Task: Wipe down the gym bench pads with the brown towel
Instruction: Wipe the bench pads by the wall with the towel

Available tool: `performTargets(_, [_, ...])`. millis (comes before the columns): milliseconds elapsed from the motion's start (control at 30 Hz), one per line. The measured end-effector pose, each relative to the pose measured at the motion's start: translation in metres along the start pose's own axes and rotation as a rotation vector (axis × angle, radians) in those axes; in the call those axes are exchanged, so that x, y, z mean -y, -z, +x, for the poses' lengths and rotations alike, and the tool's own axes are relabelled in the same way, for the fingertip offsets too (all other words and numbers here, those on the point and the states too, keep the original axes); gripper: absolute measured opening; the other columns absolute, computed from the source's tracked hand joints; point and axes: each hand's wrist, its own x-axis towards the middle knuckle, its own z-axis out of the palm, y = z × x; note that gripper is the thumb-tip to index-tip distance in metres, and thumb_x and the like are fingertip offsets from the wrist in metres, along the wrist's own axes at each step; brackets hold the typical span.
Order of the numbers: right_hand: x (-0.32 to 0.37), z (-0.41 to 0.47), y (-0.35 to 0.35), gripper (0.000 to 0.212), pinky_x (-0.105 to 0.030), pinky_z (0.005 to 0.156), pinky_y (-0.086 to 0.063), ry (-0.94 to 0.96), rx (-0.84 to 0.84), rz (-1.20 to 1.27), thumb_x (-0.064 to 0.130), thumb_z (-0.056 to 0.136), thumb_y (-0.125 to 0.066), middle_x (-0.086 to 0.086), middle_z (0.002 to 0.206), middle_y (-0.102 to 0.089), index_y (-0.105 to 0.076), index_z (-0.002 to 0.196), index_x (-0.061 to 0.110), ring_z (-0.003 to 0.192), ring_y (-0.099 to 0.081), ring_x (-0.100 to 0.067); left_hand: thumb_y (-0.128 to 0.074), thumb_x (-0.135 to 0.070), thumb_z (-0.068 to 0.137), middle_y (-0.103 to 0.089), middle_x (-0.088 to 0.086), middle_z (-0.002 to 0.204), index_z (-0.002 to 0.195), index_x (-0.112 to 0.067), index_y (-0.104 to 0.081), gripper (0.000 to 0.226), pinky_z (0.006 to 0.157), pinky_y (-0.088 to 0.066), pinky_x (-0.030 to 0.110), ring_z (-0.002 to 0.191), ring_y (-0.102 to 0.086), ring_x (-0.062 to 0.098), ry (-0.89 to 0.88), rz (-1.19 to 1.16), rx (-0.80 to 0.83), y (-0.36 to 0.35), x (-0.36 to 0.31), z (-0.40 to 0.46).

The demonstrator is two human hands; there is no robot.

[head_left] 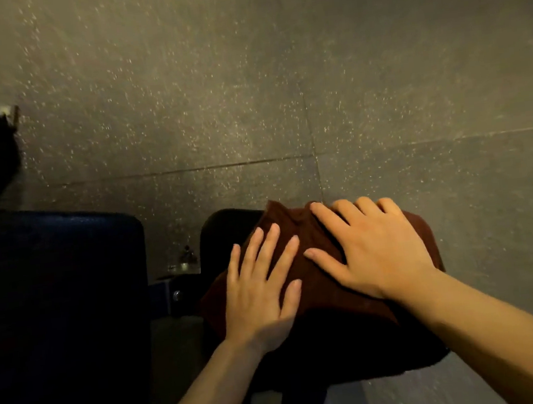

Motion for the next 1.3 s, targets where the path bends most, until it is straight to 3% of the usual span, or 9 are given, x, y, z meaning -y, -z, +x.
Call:
performTargets(300, [0.004, 0.008, 0.005, 0.066, -0.044, 0.074, -0.041, -0.051, 0.03, 0.07, 0.061, 0.089, -0.041, -0.01, 0.101, -0.064, -0.058, 0.13, 0.012, 0.082, -0.057, -0.035, -0.02, -0.048, 0.104, -0.018, -0.001, 0.164, 0.156, -0.033, -0.02, 0.055, 0.123, -0.005, 0.046, 0.152, -0.015, 0.023, 0.049, -0.016, 0.104, 0.008, -0.001, -0.001])
performTargets(567, [0.002, 0.01, 0.004, 0.067, -0.043, 0.074, -0.046, -0.068, 0.063, 0.088, 0.062, 0.087, -0.036, -0.011, 0.103, -0.066, -0.059, 0.127, 0.013, 0.082, -0.06, -0.033, -0.021, -0.048, 0.104, -0.014, -0.003, 0.164, 0.157, -0.035, -0.014, 0.055, 0.123, -0.003, 0.044, 0.152, -0.014, 0.023, 0.067, -0.034, 0.105, 0.009, -0.004, -0.001])
performTargets(800, [0.004, 0.007, 0.007, 0.068, -0.049, 0.081, -0.047, -0.069, 0.109, 0.178, 0.059, 0.088, -0.037, -0.015, 0.11, -0.066, -0.06, 0.129, 0.01, 0.089, -0.061, -0.036, -0.023, -0.047, 0.104, -0.006, -0.003, 0.167, 0.158, -0.035, -0.011, 0.057, 0.123, 0.001, 0.044, 0.153, -0.01, 0.026, 0.106, 0.011, 0.205, 0.016, -0.007, -0.005])
performTargets(967, [0.004, 0.012, 0.009, 0.067, -0.05, 0.077, -0.049, -0.083, 0.109, 0.205, 0.057, 0.087, -0.038, -0.016, 0.106, -0.066, -0.063, 0.125, 0.009, 0.085, -0.062, -0.036, -0.02, -0.048, 0.105, -0.009, -0.002, 0.167, 0.158, -0.035, -0.013, 0.055, 0.123, -0.002, 0.044, 0.151, -0.015, 0.028, 0.1, 0.035, 0.189, 0.016, -0.003, -0.001])
performTargets(1167, [0.002, 0.01, 0.006, 0.066, -0.049, 0.078, -0.048, -0.048, 0.074, 0.16, 0.056, 0.089, -0.038, -0.016, 0.108, -0.065, -0.061, 0.128, 0.009, 0.086, -0.06, -0.035, -0.021, -0.047, 0.105, -0.003, -0.005, 0.167, 0.157, -0.035, -0.011, 0.055, 0.123, -0.001, 0.044, 0.153, -0.004, 0.022, 0.085, 0.074, 0.158, 0.015, -0.006, 0.0])
performTargets(1300, [0.002, 0.009, 0.004, 0.062, -0.049, 0.081, -0.047, -0.043, 0.054, 0.151, 0.053, 0.092, -0.037, -0.015, 0.109, -0.065, -0.06, 0.129, 0.009, 0.088, -0.061, -0.036, -0.036, -0.036, 0.101, -0.013, -0.005, 0.165, 0.154, -0.03, -0.027, 0.053, 0.123, -0.004, 0.044, 0.152, -0.011, 0.021, 0.137, 0.035, 0.072, 0.012, -0.015, 0.006])
